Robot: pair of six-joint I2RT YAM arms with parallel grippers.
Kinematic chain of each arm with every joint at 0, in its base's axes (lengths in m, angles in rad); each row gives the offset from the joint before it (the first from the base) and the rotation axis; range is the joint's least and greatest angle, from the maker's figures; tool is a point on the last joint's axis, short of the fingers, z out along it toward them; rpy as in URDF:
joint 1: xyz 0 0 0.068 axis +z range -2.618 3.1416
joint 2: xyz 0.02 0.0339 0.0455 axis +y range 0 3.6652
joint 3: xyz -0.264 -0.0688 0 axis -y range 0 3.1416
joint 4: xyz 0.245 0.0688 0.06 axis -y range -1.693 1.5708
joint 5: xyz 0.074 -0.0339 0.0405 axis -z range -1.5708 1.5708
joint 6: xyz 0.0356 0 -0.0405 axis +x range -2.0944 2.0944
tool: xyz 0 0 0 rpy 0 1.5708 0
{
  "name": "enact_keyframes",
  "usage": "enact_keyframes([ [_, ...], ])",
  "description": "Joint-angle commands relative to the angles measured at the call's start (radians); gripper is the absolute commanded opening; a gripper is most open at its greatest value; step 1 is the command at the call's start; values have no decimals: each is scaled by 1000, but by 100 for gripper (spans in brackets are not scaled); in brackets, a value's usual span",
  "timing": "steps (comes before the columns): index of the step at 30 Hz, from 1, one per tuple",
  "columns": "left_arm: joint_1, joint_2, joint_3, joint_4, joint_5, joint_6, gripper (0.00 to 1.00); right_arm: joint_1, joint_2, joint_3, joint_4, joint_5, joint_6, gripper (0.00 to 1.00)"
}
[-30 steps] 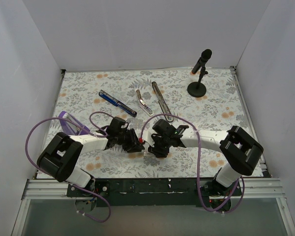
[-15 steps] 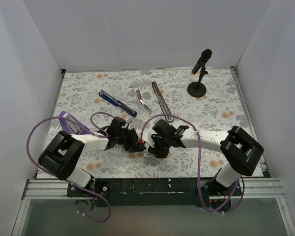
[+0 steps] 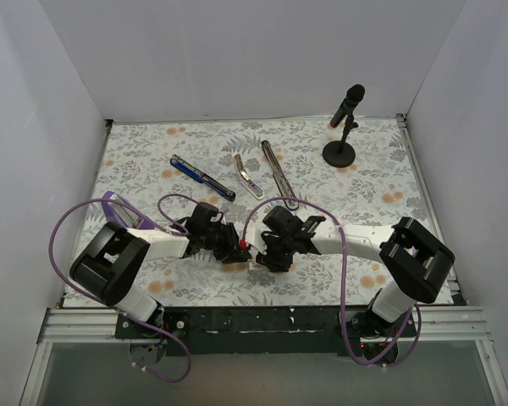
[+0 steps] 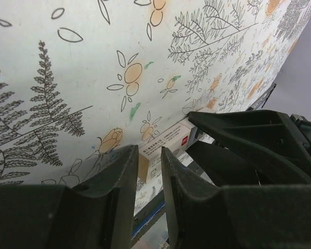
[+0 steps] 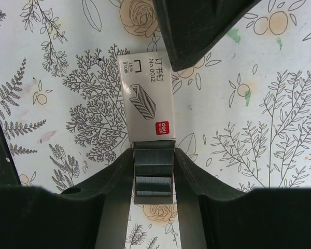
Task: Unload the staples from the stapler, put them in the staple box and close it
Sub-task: Close the staple box at the center of the board.
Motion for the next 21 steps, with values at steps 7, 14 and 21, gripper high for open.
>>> enact_keyframes([
  [7, -13, 22, -18, 71, 32, -14, 23, 19, -49, -31, 43, -89, -18, 42],
  [14, -15, 36, -18, 87, 32, -15, 22, 20, -58, -37, 75, -65, -4, 42],
  [21, -4, -76, 115, -202, -213, 58, 39, 20, -24, -28, 97, -53, 57, 42],
])
